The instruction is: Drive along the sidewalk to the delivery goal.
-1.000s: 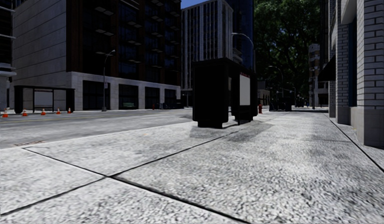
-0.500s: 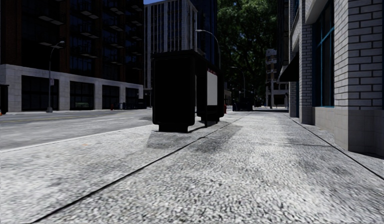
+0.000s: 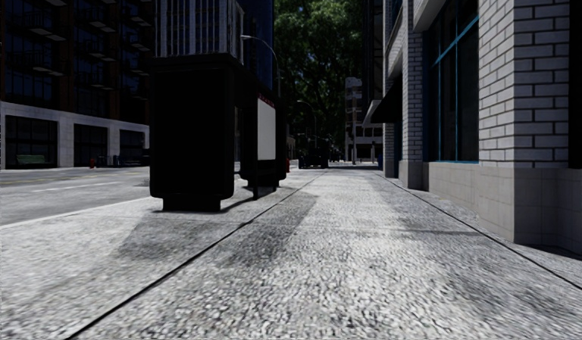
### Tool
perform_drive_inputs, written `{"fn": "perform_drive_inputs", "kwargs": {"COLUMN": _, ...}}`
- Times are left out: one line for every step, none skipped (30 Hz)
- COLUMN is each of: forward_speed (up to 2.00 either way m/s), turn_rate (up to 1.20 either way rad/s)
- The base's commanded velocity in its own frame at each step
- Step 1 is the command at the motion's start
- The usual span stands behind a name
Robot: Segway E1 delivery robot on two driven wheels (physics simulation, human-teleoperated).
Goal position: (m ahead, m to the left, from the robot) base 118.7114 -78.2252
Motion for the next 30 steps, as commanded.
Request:
{"fn": "perform_drive_inputs", "kwargs": {"forward_speed": 2.00, "turn_rate": -0.50}}
{"fn": "perform_drive_inputs", "kwargs": {"forward_speed": 2.00, "turn_rate": -0.50}}
{"fn": "perform_drive_inputs", "kwargs": {"forward_speed": 2.00, "turn_rate": -0.50}}
{"fn": "perform_drive_inputs", "kwargs": {"forward_speed": 2.00, "turn_rate": -0.50}}
{"fn": "perform_drive_inputs", "kwargs": {"forward_speed": 2.00, "turn_rate": -0.50}}
{"fn": "perform_drive_inputs", "kwargs": {"forward_speed": 2.00, "turn_rate": -0.50}}
{"fn": "perform_drive_inputs", "kwargs": {"forward_speed": 2.00, "turn_rate": -0.50}}
{"fn": "perform_drive_inputs", "kwargs": {"forward_speed": 2.00, "turn_rate": -0.50}}
{"fn": "perform_drive_inputs", "kwargs": {"forward_speed": 2.00, "turn_rate": -0.43}}
{"fn": "perform_drive_inputs", "kwargs": {"forward_speed": 2.00, "turn_rate": -0.43}}
{"fn": "perform_drive_inputs", "kwargs": {"forward_speed": 2.00, "turn_rate": -0.36}}
{"fn": "perform_drive_inputs", "kwargs": {"forward_speed": 2.00, "turn_rate": -0.28}}
{"fn": "perform_drive_inputs", "kwargs": {"forward_speed": 2.00, "turn_rate": -0.16}}
{"fn": "perform_drive_inputs", "kwargs": {"forward_speed": 2.00, "turn_rate": -0.04}}
{"fn": "perform_drive_inputs", "kwargs": {"forward_speed": 2.00, "turn_rate": -0.04}}
{"fn": "perform_drive_inputs", "kwargs": {"forward_speed": 2.00, "turn_rate": 0.00}}
{"fn": "perform_drive_inputs", "kwargs": {"forward_speed": 2.00, "turn_rate": 0.00}}
{"fn": "perform_drive_inputs", "kwargs": {"forward_speed": 2.00, "turn_rate": 0.00}}
{"fn": "perform_drive_inputs", "kwargs": {"forward_speed": 2.00, "turn_rate": 0.00}}
{"fn": "perform_drive_inputs", "kwargs": {"forward_speed": 2.00, "turn_rate": 0.00}}
{"fn": "perform_drive_inputs", "kwargs": {"forward_speed": 2.00, "turn_rate": 0.00}}
{"fn": "perform_drive_inputs", "kwargs": {"forward_speed": 2.00, "turn_rate": 0.00}}
{"fn": "perform_drive_inputs", "kwargs": {"forward_speed": 2.00, "turn_rate": 0.00}}
{"fn": "perform_drive_inputs", "kwargs": {"forward_speed": 2.00, "turn_rate": 0.00}}
{"fn": "perform_drive_inputs", "kwargs": {"forward_speed": 2.00, "turn_rate": 0.00}}
{"fn": "perform_drive_inputs", "kwargs": {"forward_speed": 2.00, "turn_rate": 0.00}}
{"fn": "perform_drive_inputs", "kwargs": {"forward_speed": 2.00, "turn_rate": 0.00}}
{"fn": "perform_drive_inputs", "kwargs": {"forward_speed": 2.00, "turn_rate": 0.00}}
{"fn": "perform_drive_inputs", "kwargs": {"forward_speed": 2.00, "turn_rate": 0.00}}
{"fn": "perform_drive_inputs", "kwargs": {"forward_speed": 2.00, "turn_rate": 0.00}}
